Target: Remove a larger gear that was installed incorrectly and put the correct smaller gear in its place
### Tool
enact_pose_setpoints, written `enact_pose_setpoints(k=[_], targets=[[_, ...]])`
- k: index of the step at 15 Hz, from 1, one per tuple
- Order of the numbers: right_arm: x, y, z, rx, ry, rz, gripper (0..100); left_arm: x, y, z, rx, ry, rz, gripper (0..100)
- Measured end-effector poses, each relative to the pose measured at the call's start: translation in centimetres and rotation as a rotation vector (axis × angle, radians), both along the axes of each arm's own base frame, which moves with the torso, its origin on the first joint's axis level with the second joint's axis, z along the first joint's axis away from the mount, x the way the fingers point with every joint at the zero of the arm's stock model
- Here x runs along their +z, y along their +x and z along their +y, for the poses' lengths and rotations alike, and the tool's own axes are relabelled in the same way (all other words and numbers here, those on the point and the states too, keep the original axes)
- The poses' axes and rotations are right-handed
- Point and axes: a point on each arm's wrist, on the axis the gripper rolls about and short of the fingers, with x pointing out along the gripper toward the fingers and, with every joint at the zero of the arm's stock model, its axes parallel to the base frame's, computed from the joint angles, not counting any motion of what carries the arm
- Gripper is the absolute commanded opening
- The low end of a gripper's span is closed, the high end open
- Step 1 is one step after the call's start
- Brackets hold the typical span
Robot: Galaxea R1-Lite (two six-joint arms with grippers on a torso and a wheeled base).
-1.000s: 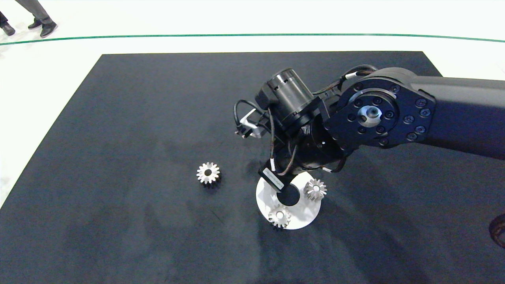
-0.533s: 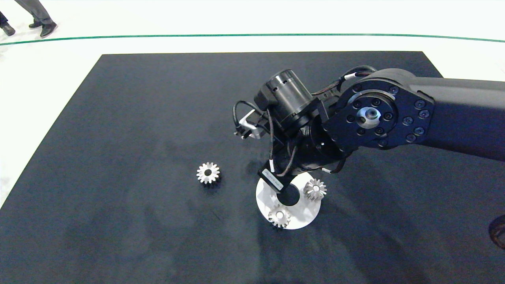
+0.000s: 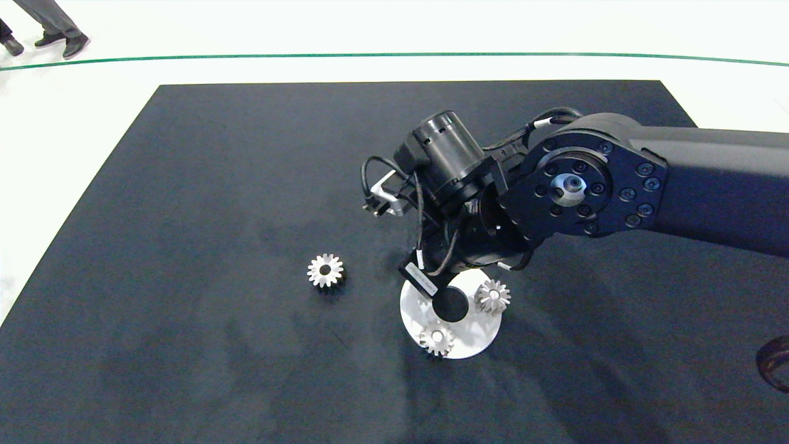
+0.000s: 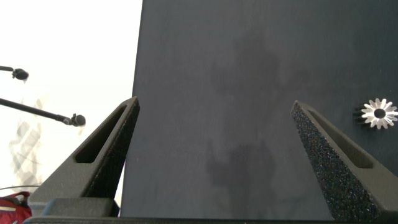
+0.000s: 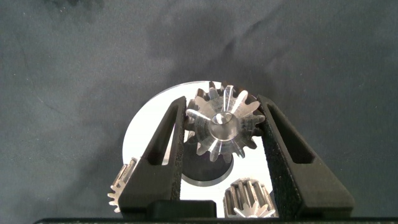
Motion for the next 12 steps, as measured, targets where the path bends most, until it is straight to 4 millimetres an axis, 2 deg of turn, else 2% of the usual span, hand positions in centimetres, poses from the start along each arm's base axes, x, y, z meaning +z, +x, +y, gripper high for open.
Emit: enact_pose_setpoints(k=[12], targets=[[-0.11, -0.57, -0.48, 0.003, -0.018, 0.015, 7, -0.04, 0.02, 0.0, 0.0, 0.001, 0.002, 100]])
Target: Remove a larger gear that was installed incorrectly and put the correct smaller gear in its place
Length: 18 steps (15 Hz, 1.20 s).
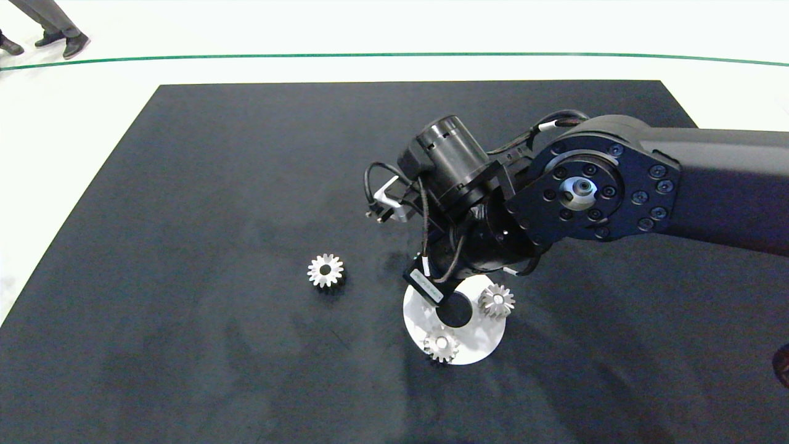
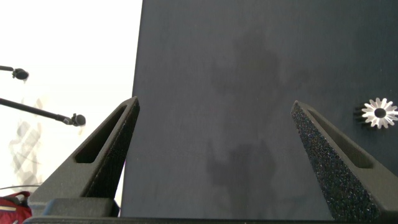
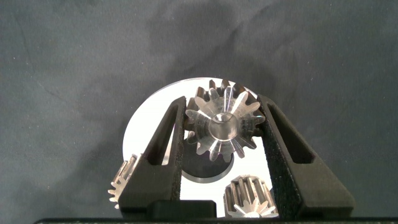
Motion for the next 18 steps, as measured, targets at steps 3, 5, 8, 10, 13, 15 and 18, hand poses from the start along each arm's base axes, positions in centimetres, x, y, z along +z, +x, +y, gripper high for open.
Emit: enact_pose_setpoints(k=[3, 5, 8, 10, 13, 15, 18], targets=[[0.19, -0.15, -0.19, -0.001, 0.0, -0.001, 7, -0.02, 0.01, 0.0, 0.0, 0.0, 0.001, 100], [0.23, -0.23, -0.28, -0.002, 0.0, -0.002, 7, -0.02, 0.01, 0.0, 0.0, 0.0, 0.001, 100], [0.21, -0.3, -0.35, -0.002, -0.002, 0.0, 7, 0.01, 0.0, 0.0, 0.0, 0.0, -0.001, 100], [0.18, -0.32, -0.34, -0.001, -0.002, 0.0, 7, 0.03, -0.01, 0.0, 0.0, 0.0, -0.001, 100], [0.01, -0.32, -0.35, -0.001, -0.006, 0.003, 7, 0.04, -0.02, 0.0, 0.0, 0.0, -0.001, 100], [-0.07, -0.23, -0.25, -0.001, 0.002, -0.004, 7, 0.04, -0.02, 0.0, 0.0, 0.0, -0.001, 100], [-0.27, 0.19, -0.02, -0.009, 0.025, -0.033, 7, 0.04, -0.02, 0.0, 0.0, -0.001, -0.002, 100]])
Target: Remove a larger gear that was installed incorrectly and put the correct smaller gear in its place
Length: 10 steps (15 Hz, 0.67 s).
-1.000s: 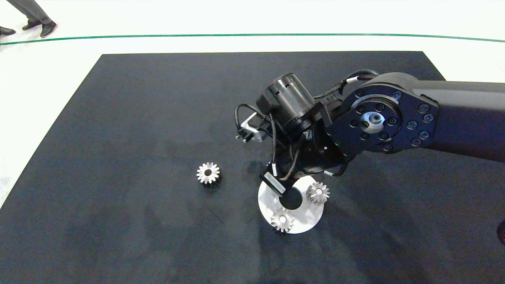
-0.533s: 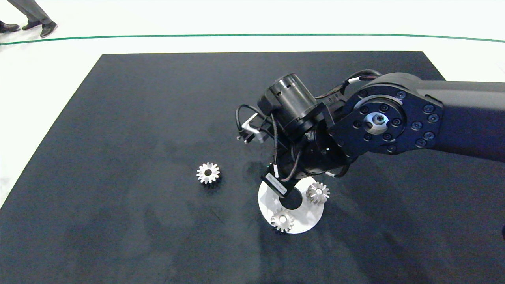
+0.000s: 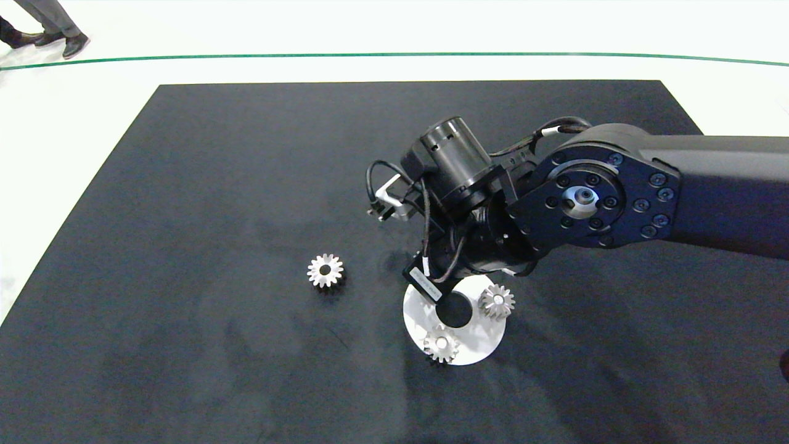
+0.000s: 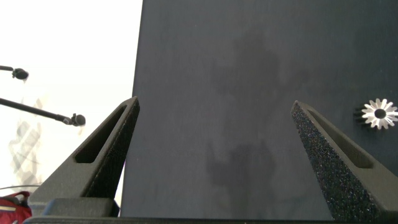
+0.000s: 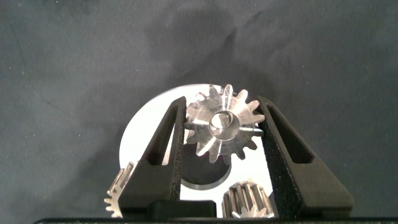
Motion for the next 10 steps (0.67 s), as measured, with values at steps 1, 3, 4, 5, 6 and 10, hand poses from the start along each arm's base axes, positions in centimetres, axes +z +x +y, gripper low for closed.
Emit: enact_pose_setpoints(k=[1, 3, 4, 5, 6, 10], targets=[[-0.09, 0.0, 0.0, -0.001, -0.002, 0.002, 7, 0.0, 0.0, 0.0, 0.0, 0.0, 0.0, 100], [-0.14, 0.0, -0.01, -0.001, -0.003, 0.002, 7, 0.0, 0.0, 0.0, 0.0, 0.001, 0.0, 100], [-0.13, -0.05, 0.01, 0.0, -0.003, 0.002, 7, -0.01, 0.0, 0.0, -0.001, 0.0, 0.001, 100], [-0.13, -0.1, 0.0, 0.0, -0.005, 0.003, 7, 0.0, 0.0, 0.0, -0.001, 0.0, 0.0, 100], [-0.12, -0.12, 0.0, 0.001, -0.005, 0.003, 7, -0.01, 0.0, 0.0, 0.0, 0.0, 0.001, 100], [0.02, -0.26, -0.09, 0.001, -0.003, 0.0, 100, -0.01, 0.0, 0.0, 0.0, 0.0, 0.0, 100]])
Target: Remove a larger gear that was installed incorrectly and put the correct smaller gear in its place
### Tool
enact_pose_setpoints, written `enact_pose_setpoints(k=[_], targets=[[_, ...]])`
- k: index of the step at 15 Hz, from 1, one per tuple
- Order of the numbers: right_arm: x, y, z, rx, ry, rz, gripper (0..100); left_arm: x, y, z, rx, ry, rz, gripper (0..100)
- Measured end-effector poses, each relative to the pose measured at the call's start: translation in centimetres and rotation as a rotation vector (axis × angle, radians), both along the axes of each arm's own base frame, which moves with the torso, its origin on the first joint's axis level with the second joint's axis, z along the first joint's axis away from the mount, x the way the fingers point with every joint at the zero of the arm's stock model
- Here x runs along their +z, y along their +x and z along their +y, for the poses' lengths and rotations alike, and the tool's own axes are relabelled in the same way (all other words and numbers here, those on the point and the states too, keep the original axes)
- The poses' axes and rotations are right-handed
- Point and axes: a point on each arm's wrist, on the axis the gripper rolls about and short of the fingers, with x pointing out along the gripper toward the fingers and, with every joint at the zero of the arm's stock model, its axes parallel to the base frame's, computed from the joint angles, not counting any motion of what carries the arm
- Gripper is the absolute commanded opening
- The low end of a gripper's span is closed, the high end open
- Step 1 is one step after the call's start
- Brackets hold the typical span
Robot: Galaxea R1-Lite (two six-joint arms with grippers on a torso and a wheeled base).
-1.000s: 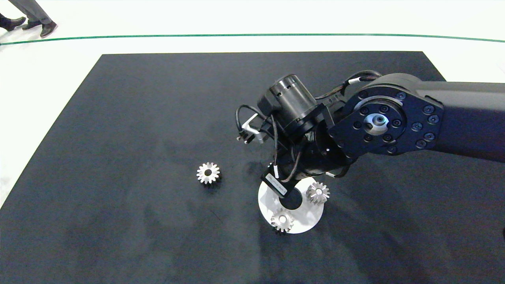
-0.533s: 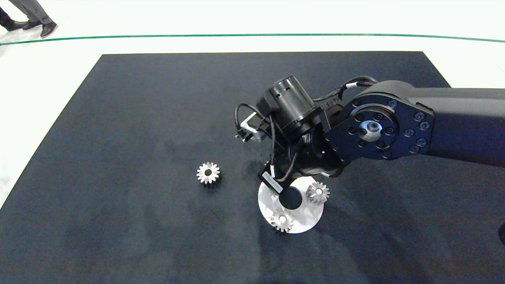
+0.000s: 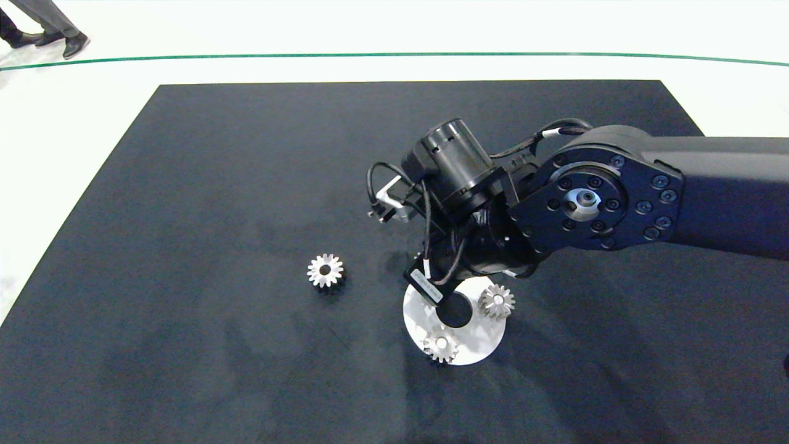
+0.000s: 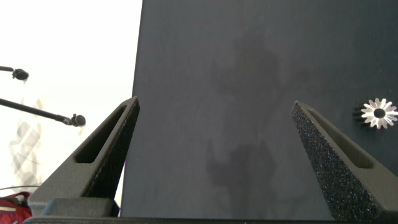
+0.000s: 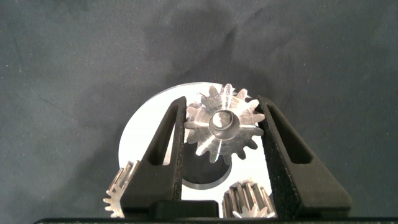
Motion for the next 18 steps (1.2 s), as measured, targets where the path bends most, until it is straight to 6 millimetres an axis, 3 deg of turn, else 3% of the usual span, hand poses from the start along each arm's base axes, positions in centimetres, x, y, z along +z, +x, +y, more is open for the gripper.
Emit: enact_pose_setpoints(k=[7, 10, 12, 14, 18], targets=[[0.4, -0.2, -0.2, 0.001, 0.036, -0.037, 100, 0.0, 0.0, 0.0, 0.0, 0.0, -0.002, 100], [2.4, -1.7, -1.8, -0.007, 0.06, -0.071, 100, 0.4, 0.1, 0.0, -0.003, -0.009, -0.035, 100], [4.4, -3.2, -4.5, -0.038, 0.088, -0.113, 100, 0.3, 0.1, -0.1, -0.015, -0.018, -0.038, 100], [5.8, -4.9, -8.6, -0.098, 0.118, -0.159, 100, 0.1, -0.3, -0.1, -0.028, -0.032, -0.047, 100], [4.1, -9.7, -18.0, -0.293, 0.169, -0.276, 100, 0.5, -3.8, 0.5, -0.072, -0.104, -0.225, 100]])
